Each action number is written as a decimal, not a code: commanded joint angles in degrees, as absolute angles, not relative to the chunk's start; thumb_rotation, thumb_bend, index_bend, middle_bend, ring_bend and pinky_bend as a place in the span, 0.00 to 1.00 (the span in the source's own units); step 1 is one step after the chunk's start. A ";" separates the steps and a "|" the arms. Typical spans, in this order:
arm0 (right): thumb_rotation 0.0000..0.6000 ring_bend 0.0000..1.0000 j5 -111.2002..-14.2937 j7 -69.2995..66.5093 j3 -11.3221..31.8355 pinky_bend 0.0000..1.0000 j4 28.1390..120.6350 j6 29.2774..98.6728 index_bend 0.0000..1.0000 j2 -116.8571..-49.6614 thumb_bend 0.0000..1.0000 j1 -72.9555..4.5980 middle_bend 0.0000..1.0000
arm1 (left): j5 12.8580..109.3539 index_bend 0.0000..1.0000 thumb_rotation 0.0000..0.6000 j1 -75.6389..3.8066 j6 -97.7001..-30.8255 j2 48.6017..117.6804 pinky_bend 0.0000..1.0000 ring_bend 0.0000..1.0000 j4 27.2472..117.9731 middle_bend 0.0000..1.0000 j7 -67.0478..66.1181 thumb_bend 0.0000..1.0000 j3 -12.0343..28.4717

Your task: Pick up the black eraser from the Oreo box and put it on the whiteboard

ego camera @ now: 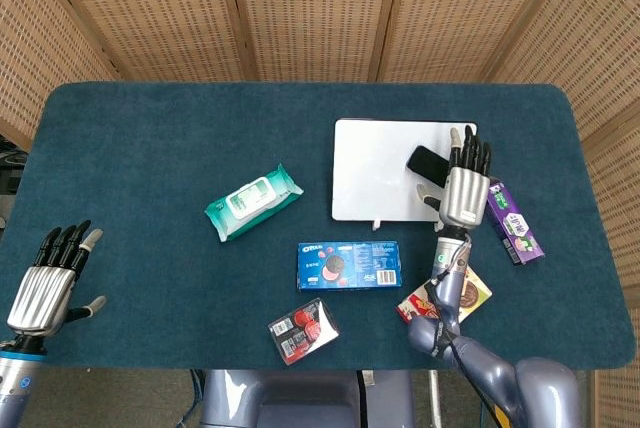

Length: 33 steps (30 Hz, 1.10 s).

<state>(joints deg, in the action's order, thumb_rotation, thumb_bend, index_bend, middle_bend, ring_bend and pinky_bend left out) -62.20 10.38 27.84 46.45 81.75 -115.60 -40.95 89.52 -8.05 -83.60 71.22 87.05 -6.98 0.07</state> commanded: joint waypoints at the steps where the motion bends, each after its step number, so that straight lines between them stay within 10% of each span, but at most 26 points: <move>1: 1.00 0.00 -66.21 12.33 21.45 0.00 65.53 85.73 0.00 -106.56 0.00 -32.47 0.00 | 89.77 0.00 1.00 -7.88 -83.96 71.06 0.00 0.00 87.31 0.00 -6.98 0.16 -0.02; 10: 1.00 0.00 -73.88 12.76 7.91 0.00 89.86 83.21 0.00 -85.54 0.00 -22.00 0.00 | 90.90 0.00 1.00 -7.29 -85.32 70.72 0.00 0.00 88.73 0.00 -8.52 0.16 -0.40; 22: 1.00 0.00 -87.54 9.50 -2.41 0.00 86.74 90.05 0.00 -76.01 0.00 -13.85 0.00 | 90.95 0.00 1.00 -6.69 -85.82 70.35 0.00 0.00 90.23 0.00 -9.47 0.16 -0.59; 33: 1.00 0.00 -89.36 8.58 -3.45 0.00 84.63 90.86 0.00 -74.52 0.00 -10.02 0.00 | 89.21 0.00 1.00 -6.61 -84.76 69.99 0.00 0.00 90.81 0.00 -10.42 0.15 -0.15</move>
